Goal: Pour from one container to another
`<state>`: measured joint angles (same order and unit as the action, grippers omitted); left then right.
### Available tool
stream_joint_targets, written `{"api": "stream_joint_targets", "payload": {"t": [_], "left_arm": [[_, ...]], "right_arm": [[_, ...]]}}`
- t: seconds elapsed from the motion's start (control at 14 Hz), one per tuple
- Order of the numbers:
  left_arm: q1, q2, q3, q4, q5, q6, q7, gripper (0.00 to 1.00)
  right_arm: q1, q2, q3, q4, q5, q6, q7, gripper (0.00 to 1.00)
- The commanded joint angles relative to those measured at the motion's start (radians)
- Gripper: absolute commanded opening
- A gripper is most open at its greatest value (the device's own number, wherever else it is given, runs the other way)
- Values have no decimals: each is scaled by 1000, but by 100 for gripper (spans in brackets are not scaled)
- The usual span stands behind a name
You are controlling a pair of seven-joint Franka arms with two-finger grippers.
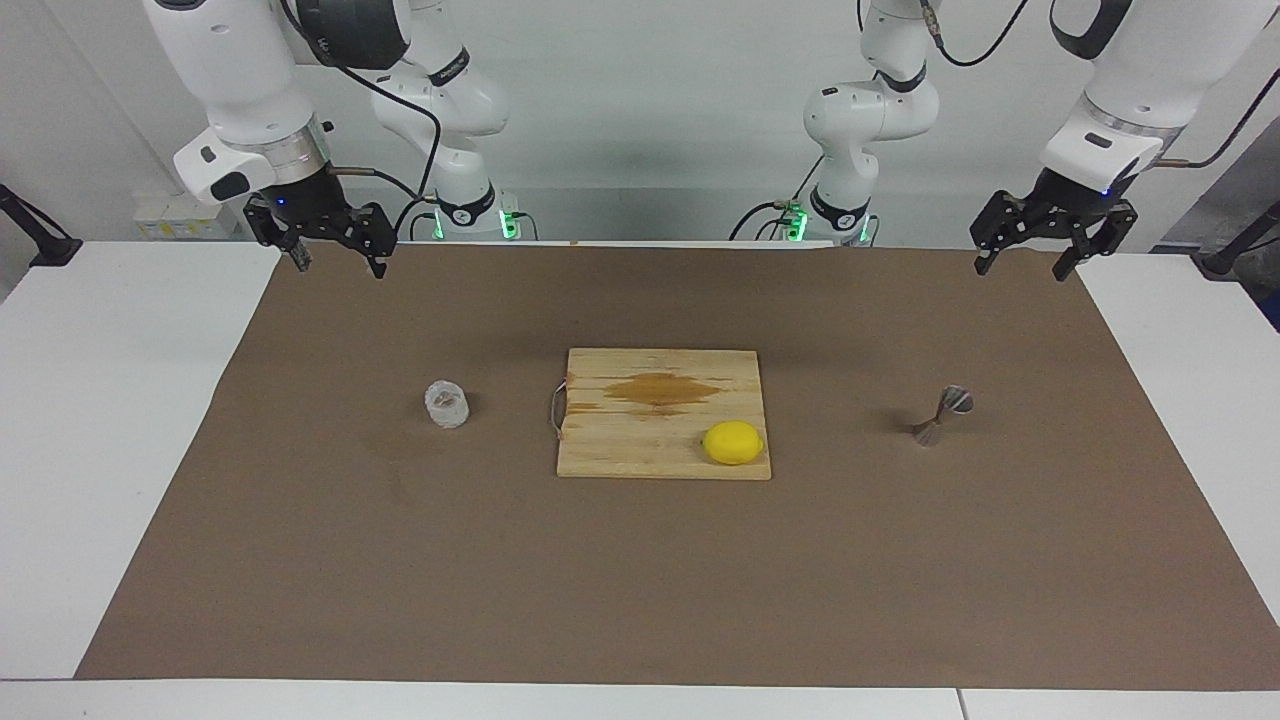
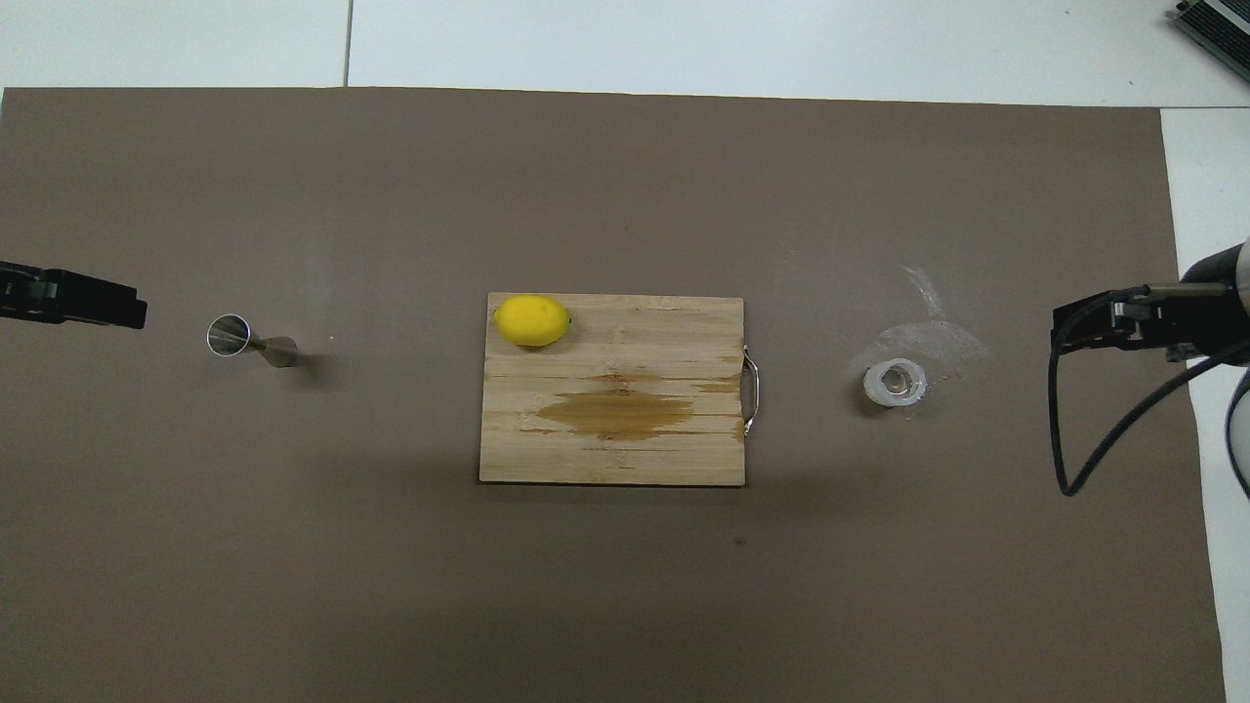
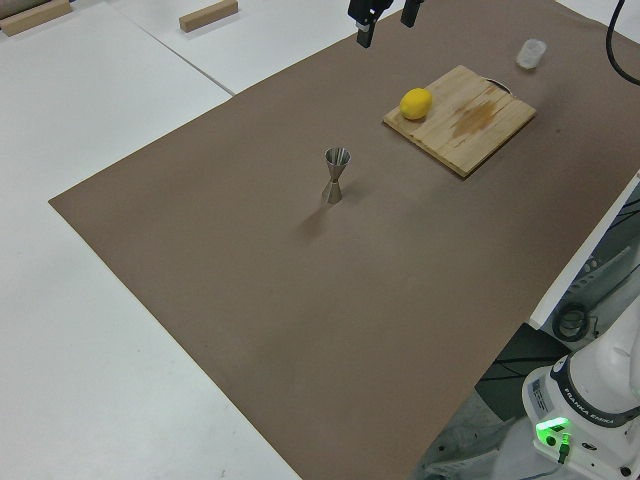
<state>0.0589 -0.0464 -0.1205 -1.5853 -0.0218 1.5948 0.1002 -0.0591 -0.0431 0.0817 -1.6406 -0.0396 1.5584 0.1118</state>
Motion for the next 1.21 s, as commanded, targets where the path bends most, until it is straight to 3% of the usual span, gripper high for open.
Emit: {"api": "stream_joint_targets", "payload": {"t": [0.0, 0.57, 1.14], "left_arm": [[-8, 11, 10, 16, -7, -4, -7, 100], [4, 20, 12, 13, -7, -18, 10, 100], [70, 143, 19, 11, -4, 0, -14, 100]], "right_arm": [[-18, -17, 7, -15, 21, -6, -27, 100], [-18, -17, 7, -15, 23, -6, -27, 100], [-18, -17, 7, -15, 23, -6, -27, 100]]}}
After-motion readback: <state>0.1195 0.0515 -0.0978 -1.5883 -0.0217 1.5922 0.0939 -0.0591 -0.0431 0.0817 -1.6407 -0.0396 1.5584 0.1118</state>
